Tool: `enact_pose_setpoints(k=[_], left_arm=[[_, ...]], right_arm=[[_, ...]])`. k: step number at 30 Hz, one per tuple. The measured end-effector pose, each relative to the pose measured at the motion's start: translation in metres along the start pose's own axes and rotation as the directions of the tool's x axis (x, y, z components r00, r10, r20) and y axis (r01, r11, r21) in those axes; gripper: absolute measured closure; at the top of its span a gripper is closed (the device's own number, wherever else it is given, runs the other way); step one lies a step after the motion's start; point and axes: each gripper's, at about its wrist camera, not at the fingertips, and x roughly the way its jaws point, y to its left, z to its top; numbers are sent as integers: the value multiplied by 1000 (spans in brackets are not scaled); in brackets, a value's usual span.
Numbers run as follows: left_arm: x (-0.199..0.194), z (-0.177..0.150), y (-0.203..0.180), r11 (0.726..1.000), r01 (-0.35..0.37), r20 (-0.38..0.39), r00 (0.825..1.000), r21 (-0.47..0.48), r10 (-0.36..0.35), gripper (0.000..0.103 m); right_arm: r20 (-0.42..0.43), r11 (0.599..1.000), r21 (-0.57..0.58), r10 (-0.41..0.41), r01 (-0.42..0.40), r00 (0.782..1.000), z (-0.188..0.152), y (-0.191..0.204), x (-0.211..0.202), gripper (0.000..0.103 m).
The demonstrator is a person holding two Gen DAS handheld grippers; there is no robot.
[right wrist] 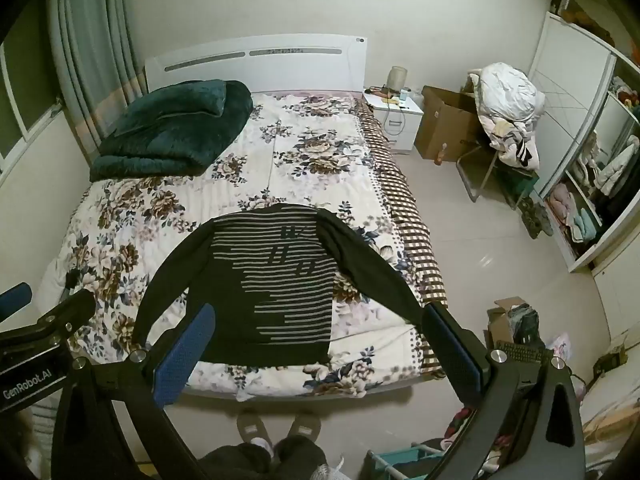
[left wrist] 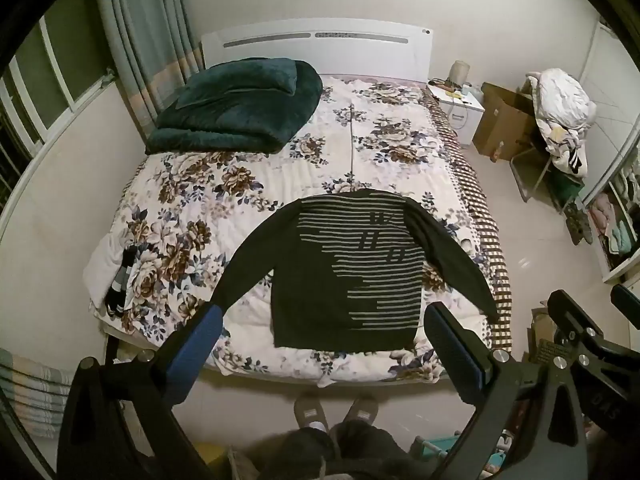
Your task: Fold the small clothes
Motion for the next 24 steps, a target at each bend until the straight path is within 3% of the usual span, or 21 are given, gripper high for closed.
enact_pose_setpoints(k=[24], left_arm=[[0,0,0,1000,11,3,1000,-5,-11,0]], right_arm=[[-3,1000,-4,-6,6,1000,0,0,0,0]])
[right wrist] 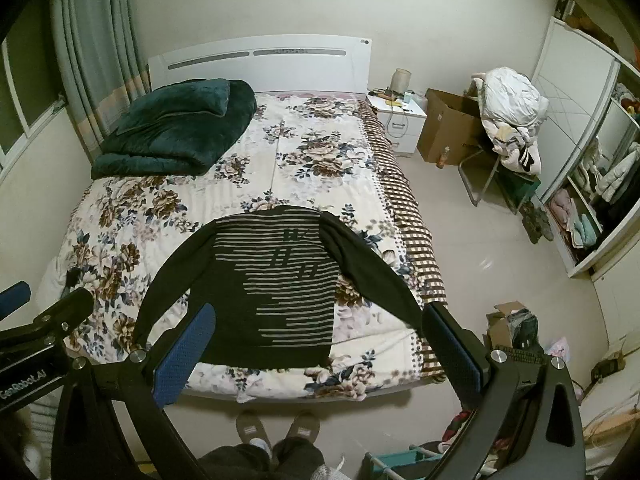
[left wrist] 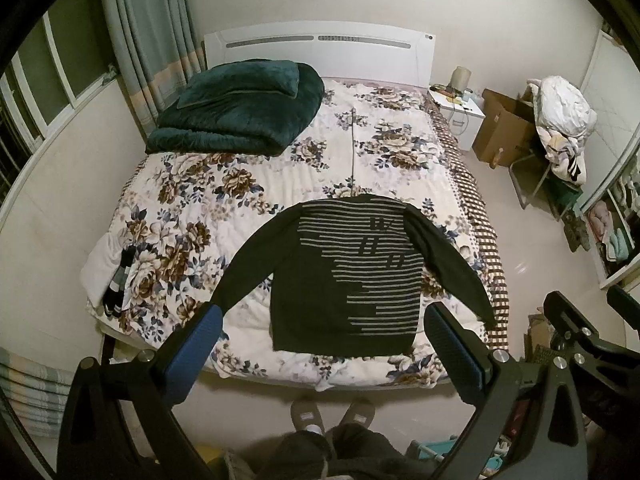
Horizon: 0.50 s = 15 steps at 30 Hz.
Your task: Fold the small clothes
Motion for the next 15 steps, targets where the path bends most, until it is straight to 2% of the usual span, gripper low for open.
enact_pose_setpoints(k=[15], left_arm=[[0,0,1,1000,5,2,1000,-4,-5,0]], right_arm=[[0,1000,-3,-2,2,1000,0,1,-1,0]])
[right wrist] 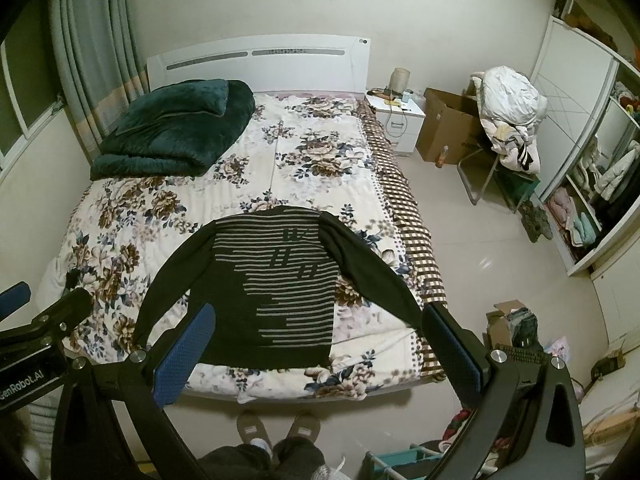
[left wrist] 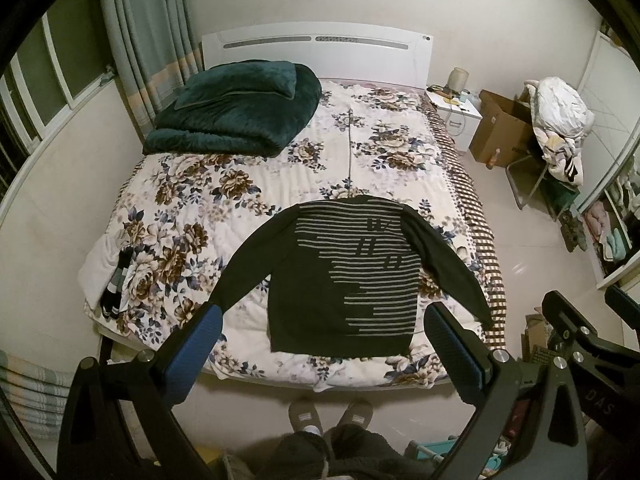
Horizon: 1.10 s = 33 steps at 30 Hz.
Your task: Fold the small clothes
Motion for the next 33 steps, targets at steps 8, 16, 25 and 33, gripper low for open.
enact_pose_setpoints(k=[8,16,25,33], left_arm=[[0,0,0,1000,1,0,1000,-2,-1,0],[2,11,-1,1000,2,0,1000,-4,-2,0],[2,11,-1,1000,5,1,1000,-4,-5,0],[2,11,-1,1000,6,3,1000,-4,-6,0]], right_arm=[[0,1000,-2,0,0,1000,0,0,-1,0],[-1,1000,-6,3,-3,1000,4,3,-2,0],[-1,1000,-4,3,-3,1000,5,4,-2,0],[-1,1000,-5,3,-3,1000,5,4,-2,0]])
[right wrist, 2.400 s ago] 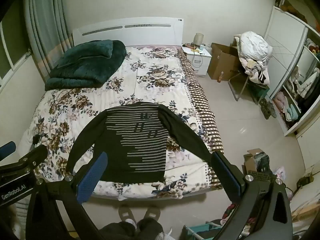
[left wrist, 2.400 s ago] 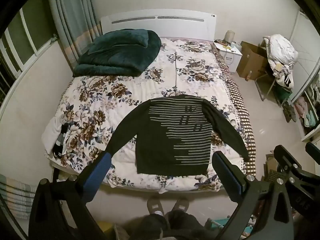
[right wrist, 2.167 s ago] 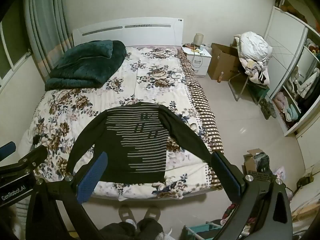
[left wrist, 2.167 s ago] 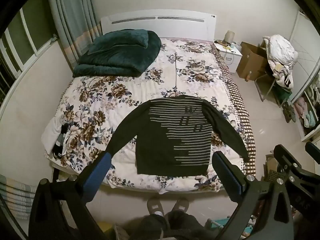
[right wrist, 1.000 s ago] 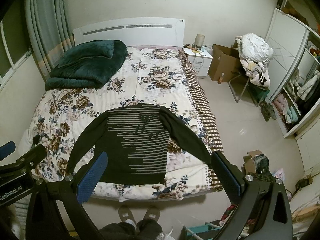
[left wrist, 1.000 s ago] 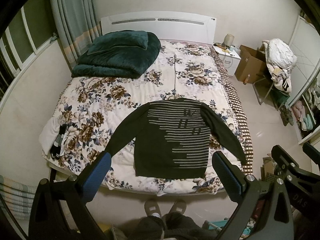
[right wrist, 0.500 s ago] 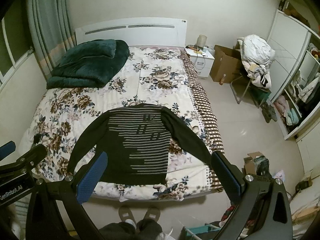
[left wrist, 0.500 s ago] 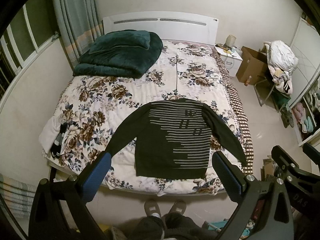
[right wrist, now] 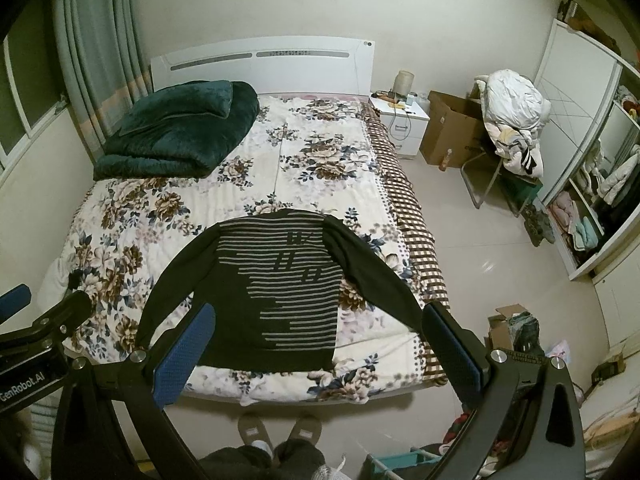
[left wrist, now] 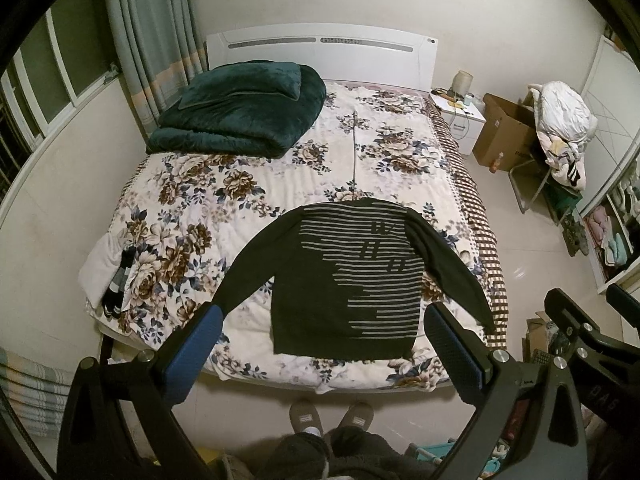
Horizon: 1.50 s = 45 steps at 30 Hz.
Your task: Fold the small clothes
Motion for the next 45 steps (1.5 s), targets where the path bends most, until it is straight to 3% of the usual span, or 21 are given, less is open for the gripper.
enact_pose_setpoints(k=[28,32,34,37,41,45], left_arm=[[10,5,-7,1000,-4,16,1000,6,4,0],[30,15,-12,999,-49,75,996,17,48,0],[75,25,-9,997,-73,96,993,38,69,0],[132,13,-18,993,-94,75,993,70,89,0],[211,8,-37,987,-131,-4,991,97,132,0],[284,7,-58,984,-159,-73,984,81,165,0]], right_arm=[[0,1000,25,7,-7,1000,15,4,6,0],[-15,990,135,53,-50,998,30,-10,49,0],[-49,975,214,69,-57,996,21,-29,84,0],[-119,940,340,16,26,993,-1,-73,153,0],[-221,869,472,-46,148,974,-40,-142,240,0],[-328,752,621,-7,221,945,-92,-229,336,0]])
